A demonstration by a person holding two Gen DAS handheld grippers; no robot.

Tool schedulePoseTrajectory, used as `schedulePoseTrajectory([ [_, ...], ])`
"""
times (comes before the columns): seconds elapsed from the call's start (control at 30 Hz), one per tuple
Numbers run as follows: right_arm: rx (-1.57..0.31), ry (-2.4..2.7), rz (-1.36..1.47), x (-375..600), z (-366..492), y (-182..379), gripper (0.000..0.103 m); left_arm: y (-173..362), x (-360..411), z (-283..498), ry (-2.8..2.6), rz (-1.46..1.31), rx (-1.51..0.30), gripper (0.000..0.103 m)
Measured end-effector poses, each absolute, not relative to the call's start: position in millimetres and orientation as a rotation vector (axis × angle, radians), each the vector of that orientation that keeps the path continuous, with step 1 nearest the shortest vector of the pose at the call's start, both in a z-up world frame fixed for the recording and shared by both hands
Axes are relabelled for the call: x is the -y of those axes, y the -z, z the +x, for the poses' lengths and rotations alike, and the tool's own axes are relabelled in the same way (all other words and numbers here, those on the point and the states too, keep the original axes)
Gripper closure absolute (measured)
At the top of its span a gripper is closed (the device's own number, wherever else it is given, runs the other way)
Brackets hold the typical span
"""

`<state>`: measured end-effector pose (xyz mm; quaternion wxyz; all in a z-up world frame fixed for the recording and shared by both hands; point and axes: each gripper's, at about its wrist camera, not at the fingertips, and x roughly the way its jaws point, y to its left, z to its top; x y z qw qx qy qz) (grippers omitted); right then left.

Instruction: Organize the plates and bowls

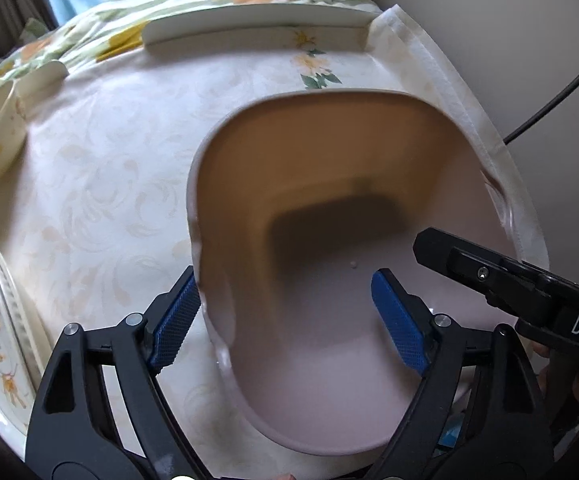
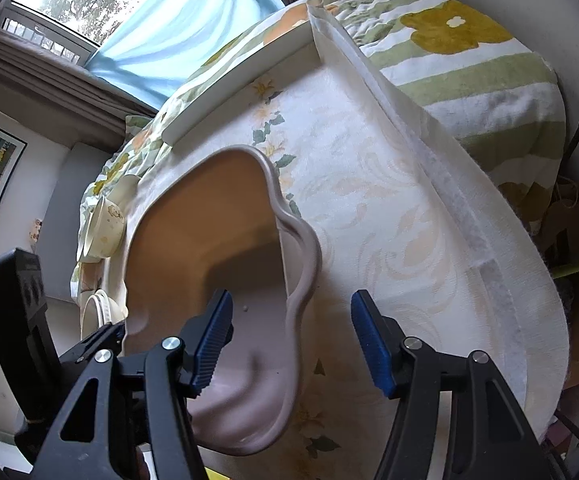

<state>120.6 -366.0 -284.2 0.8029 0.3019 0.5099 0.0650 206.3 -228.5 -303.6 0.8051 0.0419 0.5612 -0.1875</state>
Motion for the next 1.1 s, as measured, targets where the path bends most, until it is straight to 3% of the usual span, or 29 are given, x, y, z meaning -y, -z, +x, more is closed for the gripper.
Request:
schedulePoseTrajectory([
  [0.2,-1.067,-0.115,0.614,372,114,268,0.046,290,220,198,0.387,0.083,-1.202,0.019],
  [0.43,-0.995,-0.119,0.438,365,92,198,0.046,208,175,156,0.333,0.024,-1.088,0.019],
  [0.47,-0.981,-0.133,0.411,361,91,187,0.043,194,166,149,0.313,0.016,-1.057,0.018],
  [0.5,-0.961,-0.151,0.379,355,91,174,0.036,176,156,142,0.282,0.008,-1.015,0.009],
  [0.53,-0.941,-0.168,0.356,350,91,165,0.013,161,145,136,0.247,0.003,-0.973,0.000],
  [0.57,-0.911,-0.192,0.336,342,92,153,0.000,150,135,133,0.223,-0.006,-0.940,0.000],
  [0.8,-0.833,-0.378,0.218,277,126,107,0.000,110,47,147,0.064,-0.128,-0.894,0.000],
  [1.1,-0.934,-0.433,0.131,190,220,107,0.000,128,-62,222,-0.019,-0.354,-0.995,0.000],
])
